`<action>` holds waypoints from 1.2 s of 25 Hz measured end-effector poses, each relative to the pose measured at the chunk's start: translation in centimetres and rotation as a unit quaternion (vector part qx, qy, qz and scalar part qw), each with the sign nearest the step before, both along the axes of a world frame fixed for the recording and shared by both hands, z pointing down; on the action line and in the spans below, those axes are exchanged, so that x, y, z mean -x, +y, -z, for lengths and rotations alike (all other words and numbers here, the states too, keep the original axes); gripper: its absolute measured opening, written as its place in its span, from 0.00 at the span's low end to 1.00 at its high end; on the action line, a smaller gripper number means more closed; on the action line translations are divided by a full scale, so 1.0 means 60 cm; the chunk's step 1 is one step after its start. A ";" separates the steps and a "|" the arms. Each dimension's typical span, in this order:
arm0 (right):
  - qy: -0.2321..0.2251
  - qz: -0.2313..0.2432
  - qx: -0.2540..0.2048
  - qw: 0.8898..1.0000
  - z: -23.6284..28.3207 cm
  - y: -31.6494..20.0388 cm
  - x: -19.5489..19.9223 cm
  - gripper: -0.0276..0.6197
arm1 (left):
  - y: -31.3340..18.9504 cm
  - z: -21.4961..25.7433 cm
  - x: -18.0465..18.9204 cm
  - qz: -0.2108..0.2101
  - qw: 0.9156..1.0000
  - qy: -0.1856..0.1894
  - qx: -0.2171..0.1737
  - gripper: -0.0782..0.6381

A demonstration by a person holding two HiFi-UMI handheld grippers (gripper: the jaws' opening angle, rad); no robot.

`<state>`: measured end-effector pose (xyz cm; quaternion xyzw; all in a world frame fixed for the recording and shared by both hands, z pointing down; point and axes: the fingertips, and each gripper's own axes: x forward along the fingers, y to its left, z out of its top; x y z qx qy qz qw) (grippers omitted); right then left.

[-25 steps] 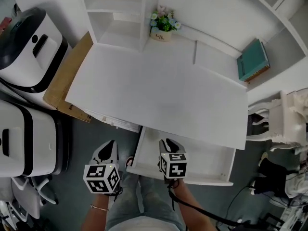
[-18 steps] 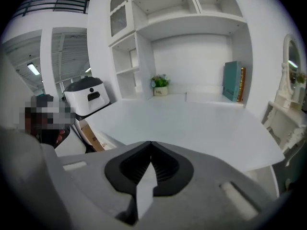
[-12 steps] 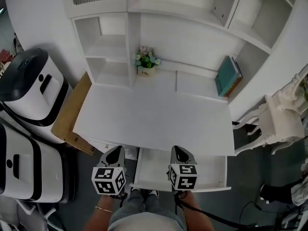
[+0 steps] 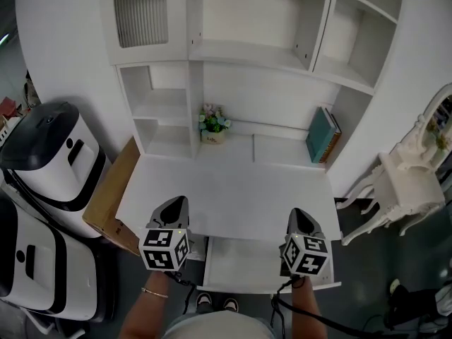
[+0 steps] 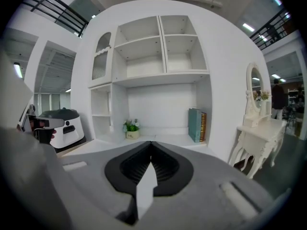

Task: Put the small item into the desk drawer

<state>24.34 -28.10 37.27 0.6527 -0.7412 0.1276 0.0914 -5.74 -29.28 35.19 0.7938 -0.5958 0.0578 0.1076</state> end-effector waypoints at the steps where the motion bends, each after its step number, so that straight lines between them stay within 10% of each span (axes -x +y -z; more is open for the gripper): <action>1: -0.002 -0.007 -0.004 1.000 0.006 0.000 -0.008 0.05 | -0.002 0.004 0.000 -0.002 1.000 0.000 -0.003 0.11; 30: -0.014 -0.020 -0.006 1.000 0.019 -0.021 -0.006 0.05 | -0.027 0.017 -0.015 0.004 1.000 0.012 -0.007 0.11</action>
